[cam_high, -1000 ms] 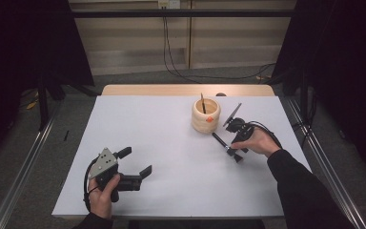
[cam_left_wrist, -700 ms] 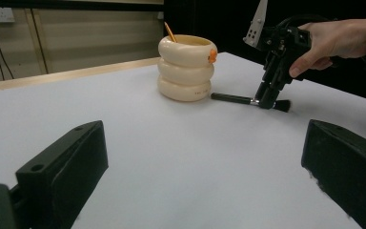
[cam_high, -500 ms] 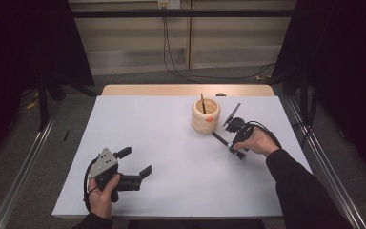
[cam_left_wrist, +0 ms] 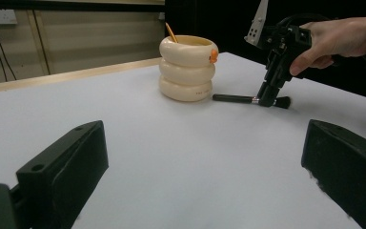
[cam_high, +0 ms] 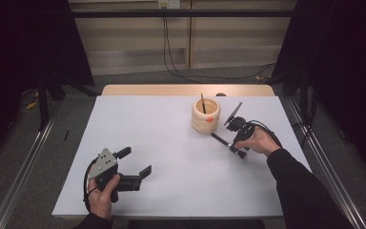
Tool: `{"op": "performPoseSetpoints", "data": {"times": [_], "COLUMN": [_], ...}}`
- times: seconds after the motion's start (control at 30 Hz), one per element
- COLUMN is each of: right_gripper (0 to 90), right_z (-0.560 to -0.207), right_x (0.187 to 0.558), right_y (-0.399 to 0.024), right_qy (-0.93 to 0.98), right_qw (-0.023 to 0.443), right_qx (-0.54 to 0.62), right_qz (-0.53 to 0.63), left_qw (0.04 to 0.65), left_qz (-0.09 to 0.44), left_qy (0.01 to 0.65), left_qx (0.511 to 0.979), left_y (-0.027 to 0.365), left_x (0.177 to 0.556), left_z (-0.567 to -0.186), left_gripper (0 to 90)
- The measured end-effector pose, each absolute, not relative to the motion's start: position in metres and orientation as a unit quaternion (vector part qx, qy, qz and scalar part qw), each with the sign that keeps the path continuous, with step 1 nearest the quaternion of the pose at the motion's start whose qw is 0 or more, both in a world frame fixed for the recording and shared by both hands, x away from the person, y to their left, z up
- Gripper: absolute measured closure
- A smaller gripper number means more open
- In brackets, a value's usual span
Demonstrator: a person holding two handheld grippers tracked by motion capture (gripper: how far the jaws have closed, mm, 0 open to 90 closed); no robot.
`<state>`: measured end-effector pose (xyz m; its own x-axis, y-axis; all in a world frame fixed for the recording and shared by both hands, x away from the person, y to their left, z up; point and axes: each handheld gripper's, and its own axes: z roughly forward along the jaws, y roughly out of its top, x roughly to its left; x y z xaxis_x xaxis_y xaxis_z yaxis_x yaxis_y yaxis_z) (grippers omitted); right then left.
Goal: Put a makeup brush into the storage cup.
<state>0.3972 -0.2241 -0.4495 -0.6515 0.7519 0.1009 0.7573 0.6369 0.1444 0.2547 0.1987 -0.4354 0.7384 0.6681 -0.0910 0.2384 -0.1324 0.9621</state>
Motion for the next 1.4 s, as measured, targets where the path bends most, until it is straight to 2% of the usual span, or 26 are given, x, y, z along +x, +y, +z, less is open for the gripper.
{"op": "performPoseSetpoints", "data": {"times": [0.5, 1.4], "right_gripper": [78.2, 78.3], "right_z": [-0.442, -0.433], "right_x": [0.390, 0.367], "right_y": [-0.229, -0.244], "right_qy": [-0.902, -0.889], "right_qw": [0.023, 0.007], "right_qx": [-0.415, -0.422], "right_qz": [-0.116, -0.178], "left_qw": [0.580, 0.580], "left_qz": [0.182, 0.183], "left_qy": [0.313, 0.317], "left_qx": [0.730, 0.728], "left_y": [0.200, 0.202], "left_x": [0.255, 0.256], "left_z": [-0.435, -0.435], "left_gripper": [1.8, 1.7]}}
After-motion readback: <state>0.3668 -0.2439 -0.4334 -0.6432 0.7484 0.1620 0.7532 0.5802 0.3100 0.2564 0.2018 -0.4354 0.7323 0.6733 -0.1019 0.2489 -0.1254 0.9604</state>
